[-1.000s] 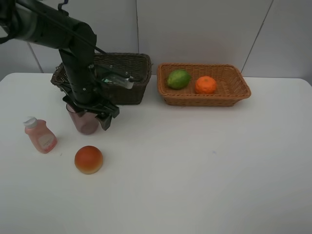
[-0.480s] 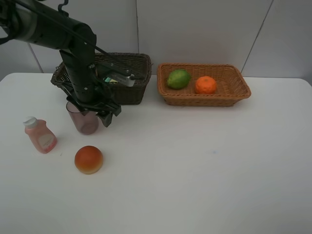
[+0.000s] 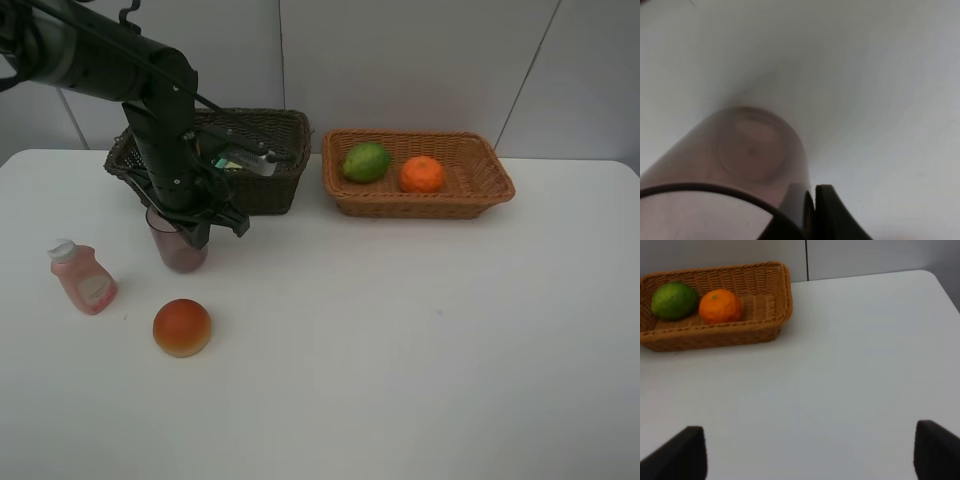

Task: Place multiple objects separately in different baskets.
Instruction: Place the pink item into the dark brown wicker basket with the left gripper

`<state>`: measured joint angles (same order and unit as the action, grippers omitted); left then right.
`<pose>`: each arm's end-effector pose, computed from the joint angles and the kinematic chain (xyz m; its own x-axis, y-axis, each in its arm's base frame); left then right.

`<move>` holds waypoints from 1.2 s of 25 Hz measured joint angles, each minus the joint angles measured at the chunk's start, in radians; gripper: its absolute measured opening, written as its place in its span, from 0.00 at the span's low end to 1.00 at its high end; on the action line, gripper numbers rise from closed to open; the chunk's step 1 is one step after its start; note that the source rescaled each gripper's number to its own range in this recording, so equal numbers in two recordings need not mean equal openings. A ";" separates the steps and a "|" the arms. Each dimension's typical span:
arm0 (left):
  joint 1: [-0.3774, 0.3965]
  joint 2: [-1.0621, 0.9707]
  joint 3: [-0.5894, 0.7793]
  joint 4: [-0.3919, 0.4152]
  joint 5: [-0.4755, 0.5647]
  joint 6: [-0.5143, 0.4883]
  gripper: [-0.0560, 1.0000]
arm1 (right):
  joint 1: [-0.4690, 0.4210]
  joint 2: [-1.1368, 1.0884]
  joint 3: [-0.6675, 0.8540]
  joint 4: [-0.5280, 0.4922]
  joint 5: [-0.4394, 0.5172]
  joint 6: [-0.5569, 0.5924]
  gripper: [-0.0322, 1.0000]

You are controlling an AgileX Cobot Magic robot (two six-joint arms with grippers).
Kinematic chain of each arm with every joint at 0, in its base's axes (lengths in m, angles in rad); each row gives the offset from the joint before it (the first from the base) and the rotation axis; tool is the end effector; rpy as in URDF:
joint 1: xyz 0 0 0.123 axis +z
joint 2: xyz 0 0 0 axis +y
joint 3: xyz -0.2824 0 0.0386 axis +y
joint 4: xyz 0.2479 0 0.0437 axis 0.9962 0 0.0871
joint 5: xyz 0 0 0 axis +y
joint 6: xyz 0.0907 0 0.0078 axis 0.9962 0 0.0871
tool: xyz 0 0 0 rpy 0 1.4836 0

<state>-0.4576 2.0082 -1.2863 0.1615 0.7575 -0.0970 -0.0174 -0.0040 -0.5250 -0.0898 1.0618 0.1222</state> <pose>0.3508 -0.1615 0.1425 -0.8728 0.4529 -0.1818 0.4391 0.8914 0.1124 -0.0088 -0.0070 0.2842 -0.4212 0.0854 -0.9030 0.1214 0.9919 0.0372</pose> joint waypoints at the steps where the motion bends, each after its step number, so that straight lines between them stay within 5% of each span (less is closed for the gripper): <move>1: 0.000 0.000 0.000 0.000 0.000 -0.001 0.05 | 0.000 0.000 0.000 0.000 0.000 0.000 0.68; 20: 0.000 0.000 0.000 -0.018 -0.036 -0.008 0.05 | 0.000 0.000 0.000 0.000 0.000 0.000 0.68; 30: 0.000 -0.118 -0.179 -0.040 0.185 -0.030 0.05 | 0.000 0.000 0.000 0.000 0.000 0.000 0.68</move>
<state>-0.4576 1.8904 -1.4656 0.1213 0.9421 -0.1267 -0.0174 -0.0040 -0.5250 -0.0898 1.0618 0.1222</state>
